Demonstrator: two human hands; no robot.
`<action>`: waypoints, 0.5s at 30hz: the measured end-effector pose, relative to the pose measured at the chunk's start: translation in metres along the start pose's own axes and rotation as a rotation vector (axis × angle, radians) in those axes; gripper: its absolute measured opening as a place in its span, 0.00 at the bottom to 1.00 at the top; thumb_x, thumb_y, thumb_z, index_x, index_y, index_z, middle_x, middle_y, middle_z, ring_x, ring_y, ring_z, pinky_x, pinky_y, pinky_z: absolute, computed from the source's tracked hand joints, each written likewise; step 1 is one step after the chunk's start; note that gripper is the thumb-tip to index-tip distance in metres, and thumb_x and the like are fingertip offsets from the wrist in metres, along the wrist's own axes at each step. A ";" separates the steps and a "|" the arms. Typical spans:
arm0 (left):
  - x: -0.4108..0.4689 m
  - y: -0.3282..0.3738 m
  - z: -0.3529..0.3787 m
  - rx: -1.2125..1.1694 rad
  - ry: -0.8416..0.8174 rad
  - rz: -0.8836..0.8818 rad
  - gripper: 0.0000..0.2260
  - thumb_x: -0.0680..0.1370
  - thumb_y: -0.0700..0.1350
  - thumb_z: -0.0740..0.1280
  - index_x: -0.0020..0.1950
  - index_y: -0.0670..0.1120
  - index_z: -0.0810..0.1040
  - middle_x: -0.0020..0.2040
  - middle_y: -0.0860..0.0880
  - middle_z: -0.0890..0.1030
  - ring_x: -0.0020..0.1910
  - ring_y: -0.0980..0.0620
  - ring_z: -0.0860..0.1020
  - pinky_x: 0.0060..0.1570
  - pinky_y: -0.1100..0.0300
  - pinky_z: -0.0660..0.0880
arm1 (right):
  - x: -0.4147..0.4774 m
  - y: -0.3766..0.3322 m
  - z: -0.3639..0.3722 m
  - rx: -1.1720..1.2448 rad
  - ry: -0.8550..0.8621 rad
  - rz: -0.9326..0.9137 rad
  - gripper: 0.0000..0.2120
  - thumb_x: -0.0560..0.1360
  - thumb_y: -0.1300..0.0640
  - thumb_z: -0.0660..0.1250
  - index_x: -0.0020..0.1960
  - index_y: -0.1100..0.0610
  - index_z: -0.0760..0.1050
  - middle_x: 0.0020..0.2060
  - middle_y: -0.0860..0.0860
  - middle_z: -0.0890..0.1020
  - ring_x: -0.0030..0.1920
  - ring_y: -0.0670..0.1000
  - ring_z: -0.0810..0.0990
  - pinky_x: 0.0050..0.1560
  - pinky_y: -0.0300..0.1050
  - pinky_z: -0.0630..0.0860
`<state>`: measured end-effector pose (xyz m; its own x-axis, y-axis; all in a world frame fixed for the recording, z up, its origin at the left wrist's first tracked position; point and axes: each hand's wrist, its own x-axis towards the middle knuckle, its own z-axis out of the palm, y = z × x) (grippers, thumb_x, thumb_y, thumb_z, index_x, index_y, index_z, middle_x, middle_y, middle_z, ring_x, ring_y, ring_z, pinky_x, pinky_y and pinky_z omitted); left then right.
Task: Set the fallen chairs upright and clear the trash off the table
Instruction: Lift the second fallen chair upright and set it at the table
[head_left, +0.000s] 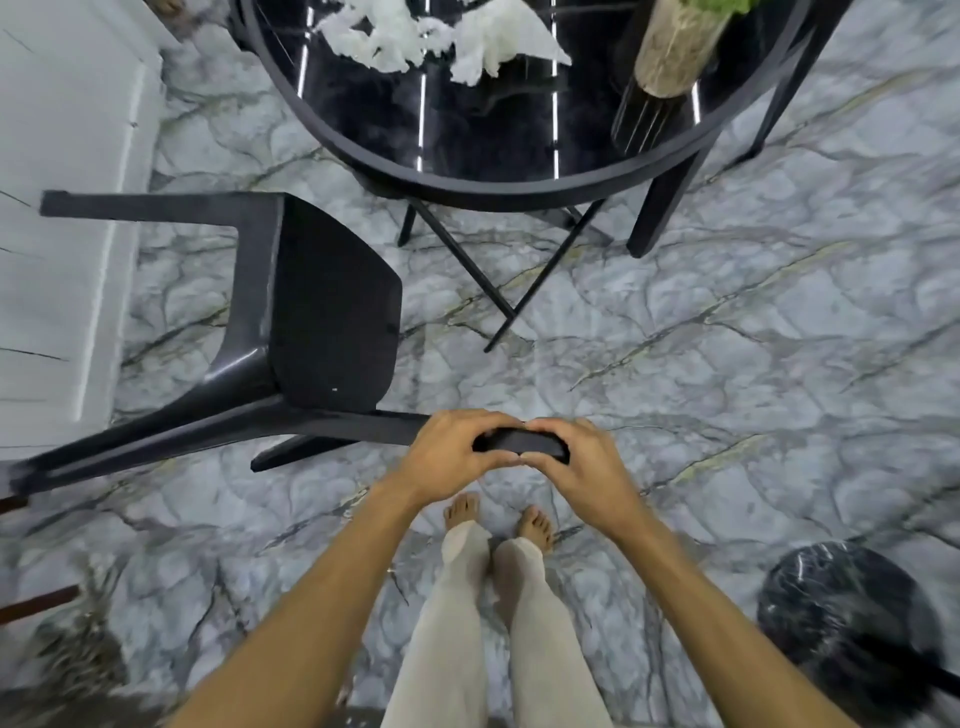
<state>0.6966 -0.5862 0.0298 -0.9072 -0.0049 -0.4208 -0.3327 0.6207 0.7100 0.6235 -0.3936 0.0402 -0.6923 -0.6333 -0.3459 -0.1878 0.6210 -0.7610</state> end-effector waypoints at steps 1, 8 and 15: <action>-0.008 0.004 -0.011 -0.033 0.011 -0.010 0.17 0.73 0.60 0.70 0.61 0.58 0.80 0.54 0.58 0.83 0.52 0.59 0.80 0.54 0.55 0.76 | -0.002 -0.014 -0.002 0.015 0.007 -0.012 0.16 0.75 0.48 0.71 0.61 0.51 0.79 0.48 0.39 0.81 0.51 0.45 0.76 0.53 0.36 0.71; -0.067 0.007 -0.083 -0.184 0.028 -0.060 0.15 0.72 0.50 0.75 0.59 0.54 0.83 0.52 0.58 0.85 0.54 0.59 0.81 0.57 0.52 0.76 | -0.027 -0.091 0.005 0.294 0.010 0.044 0.12 0.76 0.51 0.70 0.58 0.44 0.77 0.50 0.39 0.81 0.51 0.39 0.79 0.52 0.34 0.74; -0.134 -0.015 -0.168 -0.299 0.048 -0.002 0.14 0.72 0.41 0.76 0.57 0.50 0.84 0.52 0.55 0.86 0.54 0.57 0.82 0.55 0.62 0.76 | -0.050 -0.148 0.042 0.371 0.049 0.047 0.11 0.77 0.48 0.68 0.59 0.43 0.79 0.53 0.36 0.82 0.56 0.40 0.80 0.57 0.39 0.75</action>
<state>0.7801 -0.7271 0.1704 -0.9153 -0.0472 -0.3999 -0.3888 0.3625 0.8470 0.7157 -0.4735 0.1471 -0.7284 -0.5794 -0.3657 0.1039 0.4342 -0.8948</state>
